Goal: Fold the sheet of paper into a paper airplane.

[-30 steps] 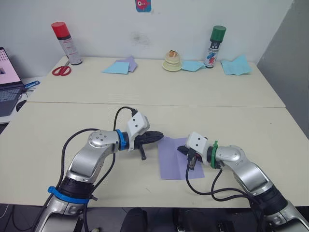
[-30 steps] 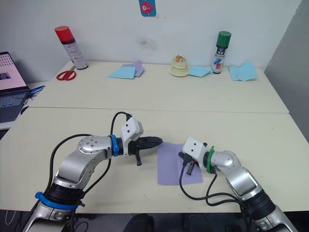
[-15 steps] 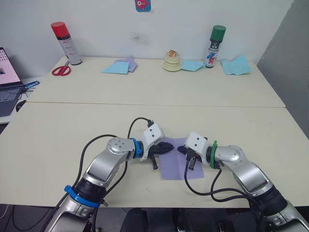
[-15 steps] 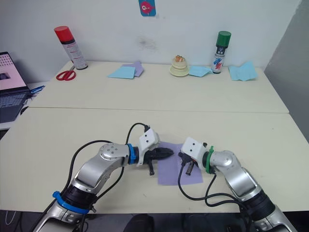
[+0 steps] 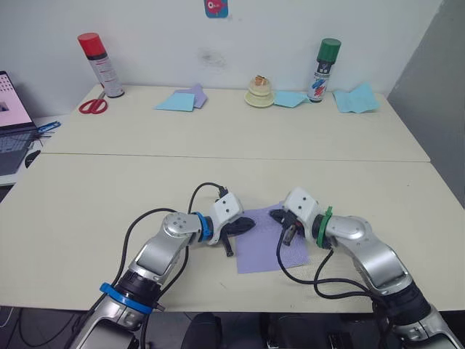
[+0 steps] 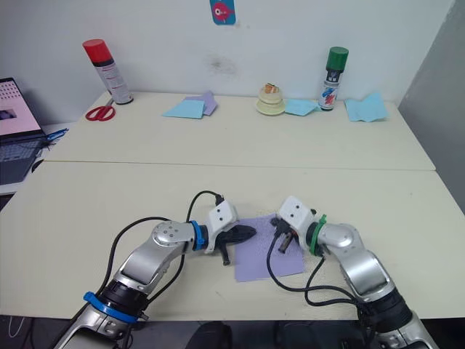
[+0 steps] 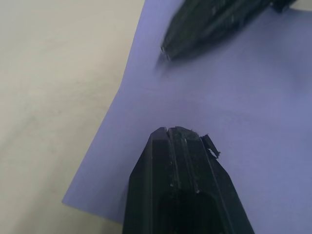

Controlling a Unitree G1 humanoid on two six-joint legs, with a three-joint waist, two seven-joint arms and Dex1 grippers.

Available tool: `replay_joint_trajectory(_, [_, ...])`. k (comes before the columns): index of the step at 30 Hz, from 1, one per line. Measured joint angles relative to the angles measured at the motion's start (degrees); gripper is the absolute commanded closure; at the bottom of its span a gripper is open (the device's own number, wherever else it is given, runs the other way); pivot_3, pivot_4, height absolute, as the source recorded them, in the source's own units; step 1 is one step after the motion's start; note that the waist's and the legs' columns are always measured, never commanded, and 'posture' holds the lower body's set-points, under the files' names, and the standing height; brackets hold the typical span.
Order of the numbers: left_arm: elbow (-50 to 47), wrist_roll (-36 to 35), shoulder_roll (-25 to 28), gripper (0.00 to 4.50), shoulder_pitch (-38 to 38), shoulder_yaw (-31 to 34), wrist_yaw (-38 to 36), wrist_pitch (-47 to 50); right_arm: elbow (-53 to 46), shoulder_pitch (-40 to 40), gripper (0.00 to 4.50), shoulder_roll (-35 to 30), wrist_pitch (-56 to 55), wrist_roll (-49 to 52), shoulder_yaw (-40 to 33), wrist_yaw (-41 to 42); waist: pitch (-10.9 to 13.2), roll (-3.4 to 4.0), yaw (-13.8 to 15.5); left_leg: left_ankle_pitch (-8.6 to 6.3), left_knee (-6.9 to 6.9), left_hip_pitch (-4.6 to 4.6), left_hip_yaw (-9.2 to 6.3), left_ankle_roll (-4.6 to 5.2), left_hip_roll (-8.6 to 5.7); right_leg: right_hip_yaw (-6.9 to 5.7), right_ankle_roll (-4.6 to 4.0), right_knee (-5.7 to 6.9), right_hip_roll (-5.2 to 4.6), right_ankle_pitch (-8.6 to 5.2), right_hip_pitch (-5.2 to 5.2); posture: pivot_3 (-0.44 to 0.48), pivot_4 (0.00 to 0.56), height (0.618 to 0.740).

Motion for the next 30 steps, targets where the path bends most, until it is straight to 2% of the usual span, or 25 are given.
replay_joint_trajectory(1, [0.12, 0.04, -0.07, 4.5, -0.01, -0.02, 0.0, -0.12, -0.67, 0.01, 3.87, 0.22, 0.52, 0.47, -1.03, -0.51, 0.0, 0.0, 0.0, 0.0, 0.0, 0.0, 0.0, 0.0, 0.0, 0.0, 0.0, 0.0, 0.0, 0.0, 0.0, 0.0, 0.15, 0.725])
replay_joint_trajectory(7, [0.78, 0.89, -0.91, 4.5, -0.24, -0.36, -0.05, -1.15, -4.53, 1.61, 1.69, 1.73, 4.94, 2.96, -6.28, -3.99, 0.0, 0.01, 0.02, 0.0, -0.01, 0.01, -0.01, 0.0, 0.0, -0.01, 0.0, 0.0, -0.01, 0.0, 0.0, 0.0, 0.15, 0.725])
replay_joint_trajectory(9, [0.94, 1.07, -1.03, 4.5, -0.34, -0.45, -0.08, -1.32, -5.67, 1.78, 1.12, 2.4, 7.48, 3.83, -7.71, -5.43, 0.0, 0.01, 0.01, 0.0, -0.01, 0.01, 0.0, 0.0, 0.0, 0.0, 0.0, 0.0, -0.01, 0.0, 0.0, 0.0, 0.15, 0.725])
replay_joint_trajectory(17, [2.1, 1.37, -1.71, 4.5, -0.79, -0.54, -0.32, -2.35, -7.54, 1.66, 1.12, 8.25, 23.32, 9.94, -14.06, -11.21, -0.01, 0.02, 0.01, 0.0, -0.02, 0.0, 0.0, 0.0, 0.01, 0.01, 0.0, 0.0, -0.02, 0.0, 0.0, 0.0, 0.15, 0.725])
replay_joint_trajectory(22, [2.15, 1.56, -1.98, 4.5, -0.82, -0.55, -0.27, -2.35, -7.52, 0.5, 1.12, 10.1, 28.52, 12.89, -15.67, -12.97, 0.0, 0.02, -0.01, 0.0, -0.02, -0.01, 0.0, 0.01, 0.0, 0.0, 0.0, -0.01, -0.02, 0.0, 0.0, 0.0, 0.15, 0.725])
replay_joint_trajectory(25, [2.16, 1.6, -2.05, 4.5, -0.82, -0.53, -0.2, -2.35, -7.47, 0.0, 1.69, 10.68, 29.1, 13.95, -15.99, -13.37, 0.0, 0.03, -0.01, -0.01, -0.04, -0.01, -0.01, 0.01, 0.0, -0.02, 0.0, -0.03, -0.02, 0.0, 0.0, 0.0, 0.15, 0.725])
replay_joint_trajectory(30, [2.18, 1.6, -2.08, 4.5, -0.82, -0.52, 0.0, -2.35, -6.25, -0.03, 3.55, 10.7, 28.83, 14.95, -15.91, -13.63, 0.0, 0.03, -0.02, -0.01, -0.04, -0.02, 0.0, 0.01, 0.0, -0.01, 0.0, -0.05, -0.02, 0.0, 0.0, 0.0, 0.15, 0.725])
